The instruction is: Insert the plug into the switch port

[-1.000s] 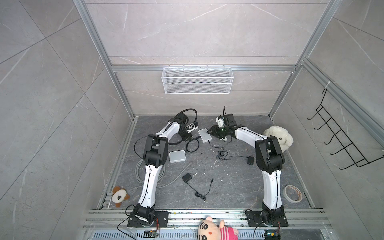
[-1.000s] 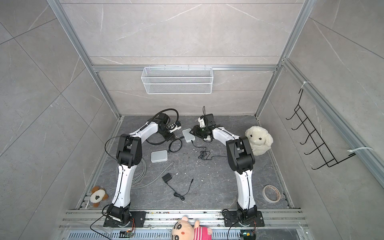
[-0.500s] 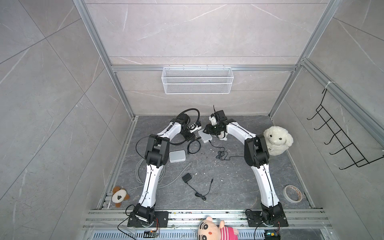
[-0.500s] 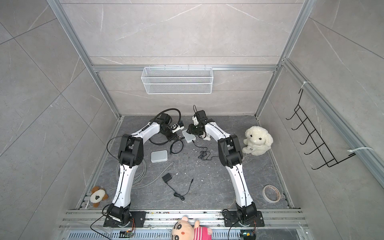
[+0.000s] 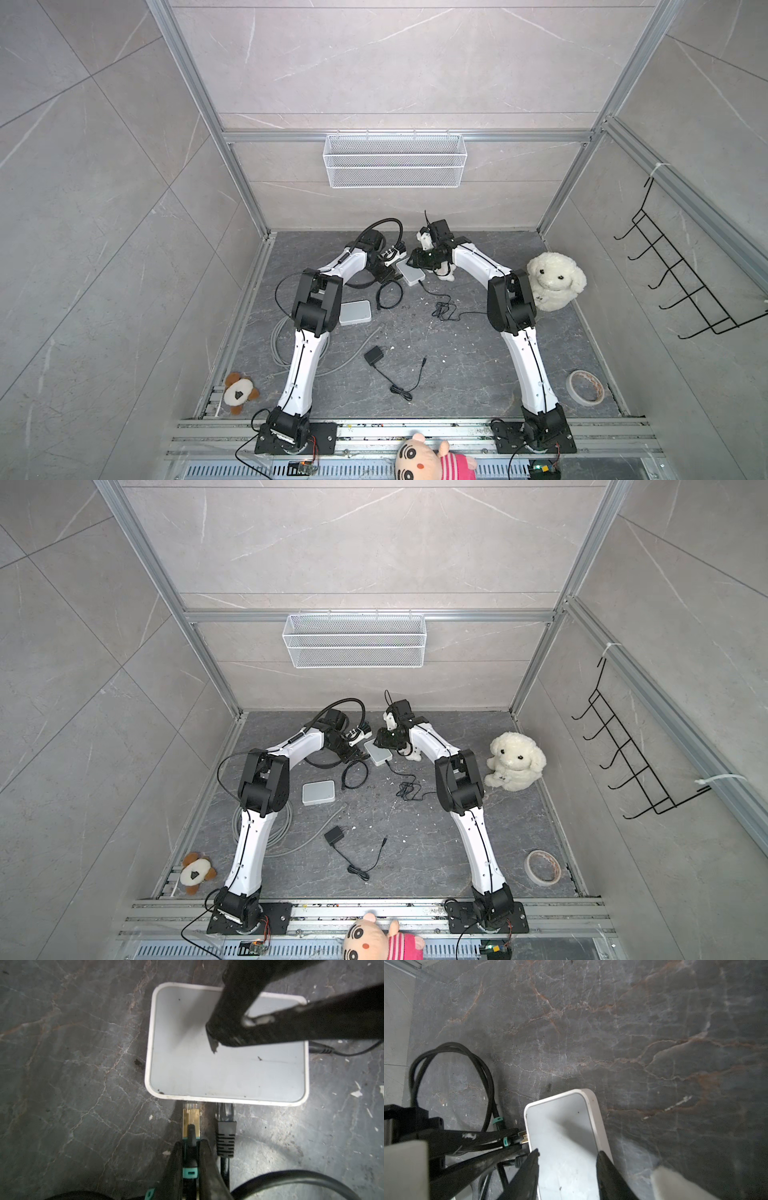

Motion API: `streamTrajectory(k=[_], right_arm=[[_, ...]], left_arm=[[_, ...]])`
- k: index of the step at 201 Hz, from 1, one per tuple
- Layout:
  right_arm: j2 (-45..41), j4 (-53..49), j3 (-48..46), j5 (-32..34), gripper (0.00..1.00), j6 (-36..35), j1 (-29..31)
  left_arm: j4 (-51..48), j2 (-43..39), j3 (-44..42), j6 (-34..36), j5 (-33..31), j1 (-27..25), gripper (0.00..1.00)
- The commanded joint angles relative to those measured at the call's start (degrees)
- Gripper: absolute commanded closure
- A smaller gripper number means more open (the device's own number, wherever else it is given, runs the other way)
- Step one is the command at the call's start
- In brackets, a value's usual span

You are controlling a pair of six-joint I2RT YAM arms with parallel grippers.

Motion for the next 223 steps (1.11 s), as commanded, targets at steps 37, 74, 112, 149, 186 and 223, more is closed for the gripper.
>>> streamTrajectory(k=[37,74,112,149,186,223], right_arm=[[0.90,-6.70,2.03,-0.06,0.50,-1.24,1.06],[2.78,-11.95,8.91,4.40,0.48,-4.16,1.03],[6.17,-15.25,12.48,7.09,0.48,-6.25,0.94],[8.44,-16.28,12.75,8.78,0.48,-7.61,0.91],[8.23,-14.39,10.97,5.23,0.49,-6.58,0.92],[7.96,-14.89,10.85,3.73,0.51,-6.12,0.93]], left_arm=[[5.29,-7.41,-4.97,-3.57,-0.15,1.74,0.99],[5.55,-6.79,-3.99,-3.69,3.08,1.85,0.99],[3.28,-5.57,-1.84,-3.56,3.62,1.60,0.99],[3.08,-5.19,-2.01,-3.58,3.91,0.73,0.99],[1.93,-4.47,-1.12,-3.37,2.93,0.12,0.99],[3.52,-3.48,-3.51,-4.09,-0.09,0.17,1.00]])
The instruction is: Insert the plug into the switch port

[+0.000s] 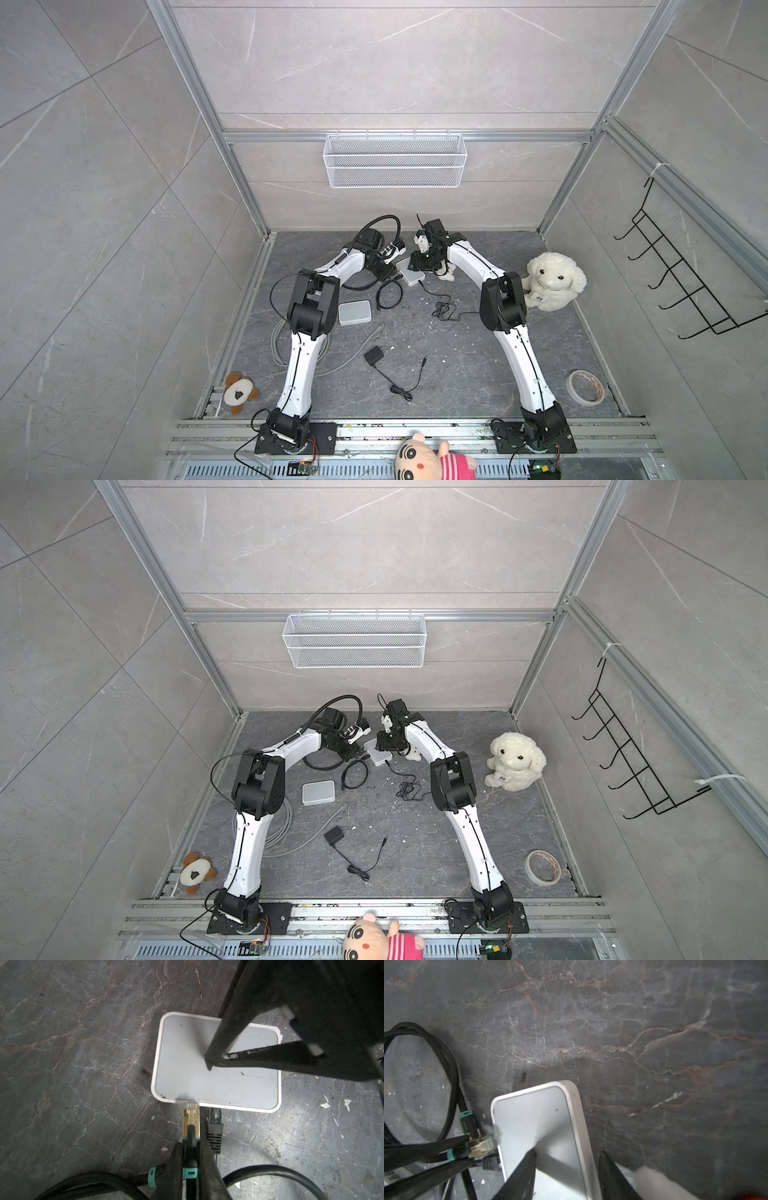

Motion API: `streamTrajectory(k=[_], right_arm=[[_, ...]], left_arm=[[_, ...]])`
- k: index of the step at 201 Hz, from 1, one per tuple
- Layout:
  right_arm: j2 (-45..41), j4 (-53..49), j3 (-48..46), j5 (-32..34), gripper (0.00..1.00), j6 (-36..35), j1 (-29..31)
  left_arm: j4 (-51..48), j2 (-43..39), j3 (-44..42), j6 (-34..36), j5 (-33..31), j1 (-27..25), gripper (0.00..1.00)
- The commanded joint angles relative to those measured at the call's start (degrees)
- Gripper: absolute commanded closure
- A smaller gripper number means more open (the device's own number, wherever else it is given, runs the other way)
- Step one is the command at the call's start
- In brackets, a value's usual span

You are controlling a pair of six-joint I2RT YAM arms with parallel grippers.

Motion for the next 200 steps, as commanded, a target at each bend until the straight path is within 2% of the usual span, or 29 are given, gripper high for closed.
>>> streamTrajectory(k=[1,64,134,149,200], right_arm=[[1.53,-2.27,-1.28,-1.18,0.51,0.03,0.29],[1.24,-1.84,-2.67,-1.46,0.53,0.20,0.30],[0.36,-0.95,-4.87,-1.37,0.54,0.64,0.10],[0.06,-0.39,-5.40,-1.79,0.54,0.72,0.09],[0.15,-0.56,-4.99,-4.36,0.54,-0.89,0.07]], left_arm=[[0.53,-0.30,-0.46,-1.41,-2.25,-0.07,1.00],[4.07,-3.21,-3.94,-2.93,-5.53,-0.05,1.00],[-1.60,-2.19,-0.74,-6.26,-9.55,-0.06,1.00],[-0.18,-3.11,-2.65,-6.41,-7.83,-0.06,1.00],[-0.47,-1.28,-1.19,-6.20,-4.82,-0.43,1.00]])
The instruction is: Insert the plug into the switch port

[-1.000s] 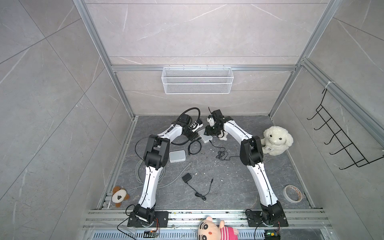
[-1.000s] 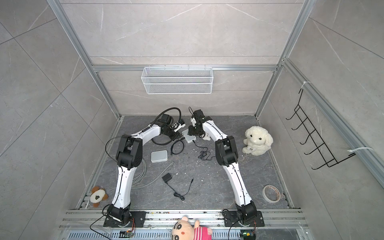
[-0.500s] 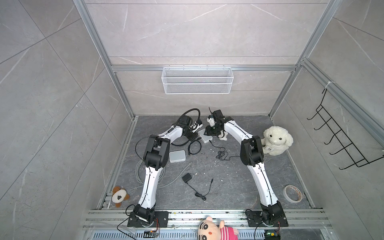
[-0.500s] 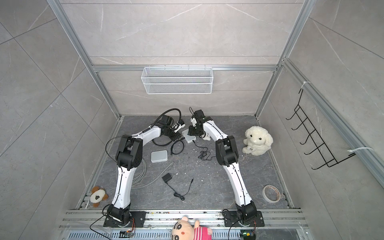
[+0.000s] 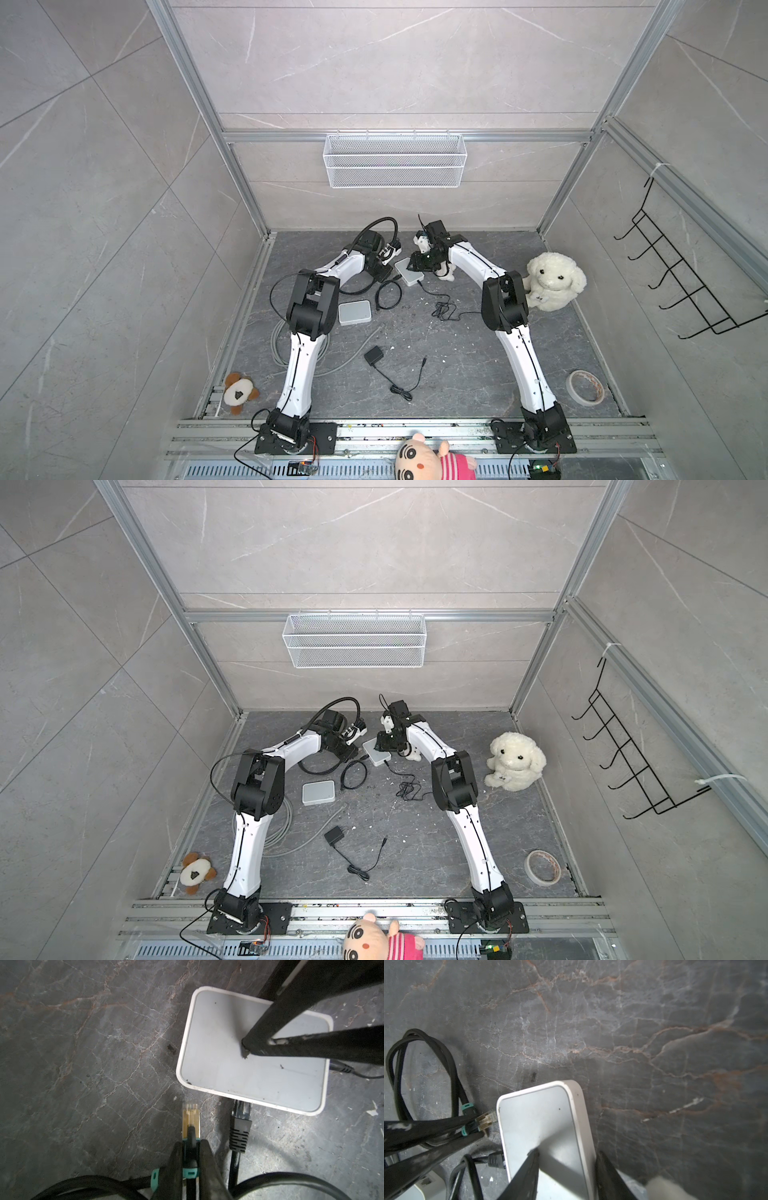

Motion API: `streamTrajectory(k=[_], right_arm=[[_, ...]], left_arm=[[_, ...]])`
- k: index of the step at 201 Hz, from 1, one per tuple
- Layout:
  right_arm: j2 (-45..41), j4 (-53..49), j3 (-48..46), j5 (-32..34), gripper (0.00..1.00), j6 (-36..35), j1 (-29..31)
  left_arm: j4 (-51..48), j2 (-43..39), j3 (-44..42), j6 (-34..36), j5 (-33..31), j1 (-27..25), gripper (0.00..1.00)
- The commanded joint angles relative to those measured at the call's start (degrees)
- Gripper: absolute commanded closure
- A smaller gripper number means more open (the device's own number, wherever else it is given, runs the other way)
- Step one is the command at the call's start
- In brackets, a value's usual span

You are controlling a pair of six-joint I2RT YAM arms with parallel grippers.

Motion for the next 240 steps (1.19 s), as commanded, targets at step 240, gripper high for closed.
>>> streamTrajectory(k=[240], right_arm=[[8.26,-19.62,14.49,-8.65,0.50,-17.55,0.38]], left_arm=[[-4.23,-1.56,-1.43,13.81,10.13,-3.89,1.00]])
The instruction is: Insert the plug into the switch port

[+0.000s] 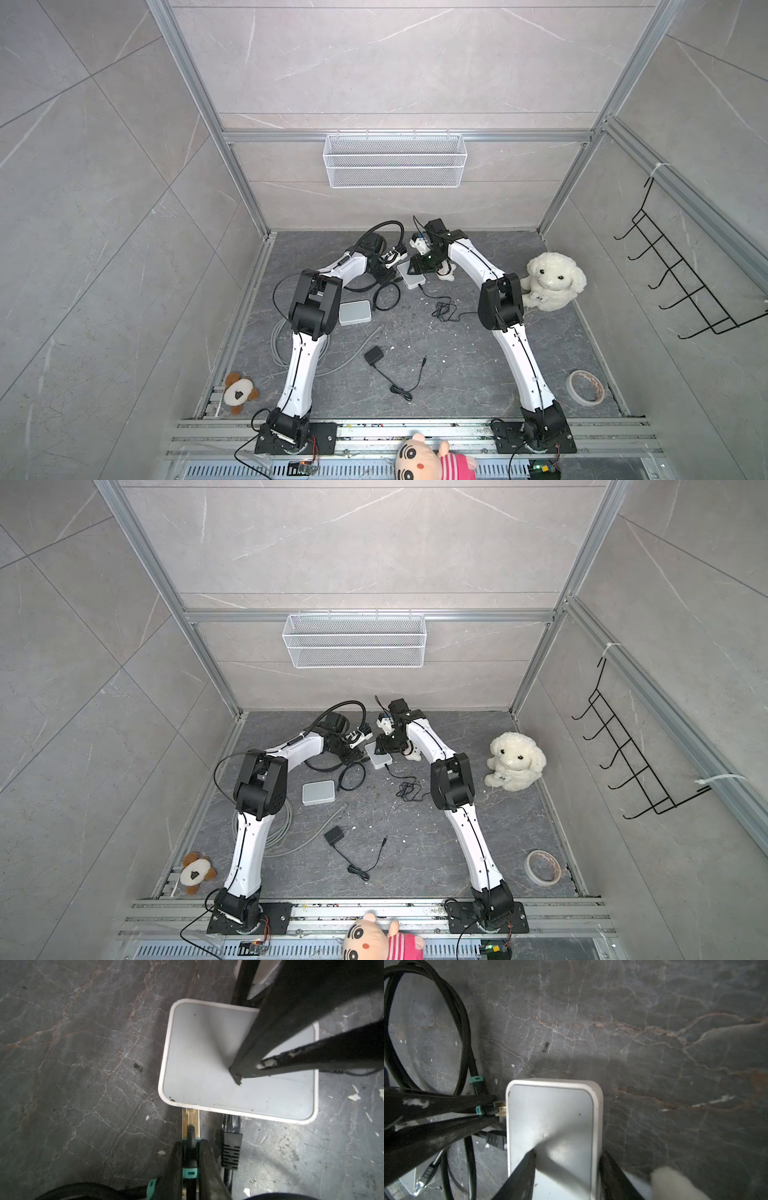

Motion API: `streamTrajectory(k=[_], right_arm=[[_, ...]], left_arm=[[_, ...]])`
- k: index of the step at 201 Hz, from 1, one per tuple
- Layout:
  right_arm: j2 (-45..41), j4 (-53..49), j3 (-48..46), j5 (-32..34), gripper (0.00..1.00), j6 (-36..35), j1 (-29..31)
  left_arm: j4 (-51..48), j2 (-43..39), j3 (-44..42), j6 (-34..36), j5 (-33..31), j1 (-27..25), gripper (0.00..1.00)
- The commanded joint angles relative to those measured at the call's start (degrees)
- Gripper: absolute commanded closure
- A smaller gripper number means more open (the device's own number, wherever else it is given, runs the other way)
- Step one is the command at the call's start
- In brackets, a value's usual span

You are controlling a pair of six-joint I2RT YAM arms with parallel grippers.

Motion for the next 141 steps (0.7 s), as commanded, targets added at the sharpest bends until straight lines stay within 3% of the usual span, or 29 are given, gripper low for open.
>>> streamTrajectory(k=[1,49,141], right_arm=[[3.14,-5.58,2.42,-5.18,0.50,-4.99,0.92],[2.10,-5.63,-2.02,-8.60,0.54,-6.52,1.16],[1.06,-5.26,-3.31,-13.34,0.58,-12.48,3.44]], left_arm=[[-4.71,-2.25,-0.86,4.62,5.35,-2.74,1.00],[0.92,-1.37,-3.04,2.42,-1.77,-3.11,1.00],[1.08,-2.53,-3.14,3.71,6.21,-6.89,1.00]])
